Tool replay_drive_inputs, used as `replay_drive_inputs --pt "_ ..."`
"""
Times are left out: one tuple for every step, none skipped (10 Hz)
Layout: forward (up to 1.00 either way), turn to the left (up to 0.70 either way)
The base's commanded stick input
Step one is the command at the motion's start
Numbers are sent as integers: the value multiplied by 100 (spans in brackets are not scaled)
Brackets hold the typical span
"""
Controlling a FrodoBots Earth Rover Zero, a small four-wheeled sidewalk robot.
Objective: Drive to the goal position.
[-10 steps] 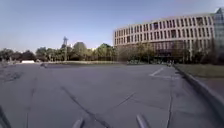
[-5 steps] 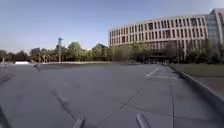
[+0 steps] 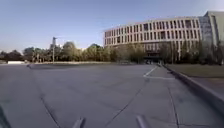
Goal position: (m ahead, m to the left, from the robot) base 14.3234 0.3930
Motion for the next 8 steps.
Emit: replay_drive_inputs --pt "45 -27" --pt "45 -27" --pt "47 -26" --pt "59 -16" --pt "60 -15" --pt "60 -15" --pt "60 -15" --pt "60 -15"
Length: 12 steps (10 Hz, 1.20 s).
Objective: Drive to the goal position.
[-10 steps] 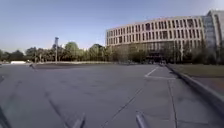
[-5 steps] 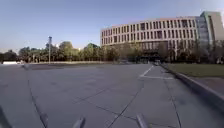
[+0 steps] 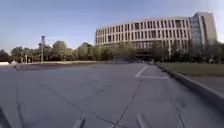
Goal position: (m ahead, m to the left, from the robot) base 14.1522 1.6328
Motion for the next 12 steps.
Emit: replay_drive_inputs --pt "60 -15" --pt "60 -15" --pt "60 -15" --pt "60 -15" --pt "60 -15" --pt "60 -15" --pt "60 -15" --pt "60 -15" --pt "60 -15" --pt "60 -15" --pt "60 -15" --pt "60 -15"
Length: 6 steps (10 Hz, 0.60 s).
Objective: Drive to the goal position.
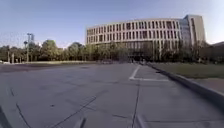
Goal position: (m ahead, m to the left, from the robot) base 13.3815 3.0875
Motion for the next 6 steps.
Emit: replay_drive_inputs --pt "60 -15" --pt "60 -15" --pt "60 -15" --pt "60 -15" --pt "60 -15" --pt "60 -15"
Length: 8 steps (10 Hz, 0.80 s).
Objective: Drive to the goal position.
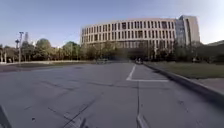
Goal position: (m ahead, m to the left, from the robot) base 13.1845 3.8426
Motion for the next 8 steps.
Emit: replay_drive_inputs --pt "60 -15" --pt "60 -15" --pt "60 -15" --pt "60 -15" --pt "60 -15" --pt "60 -15" --pt "60 -15" --pt "60 -15"
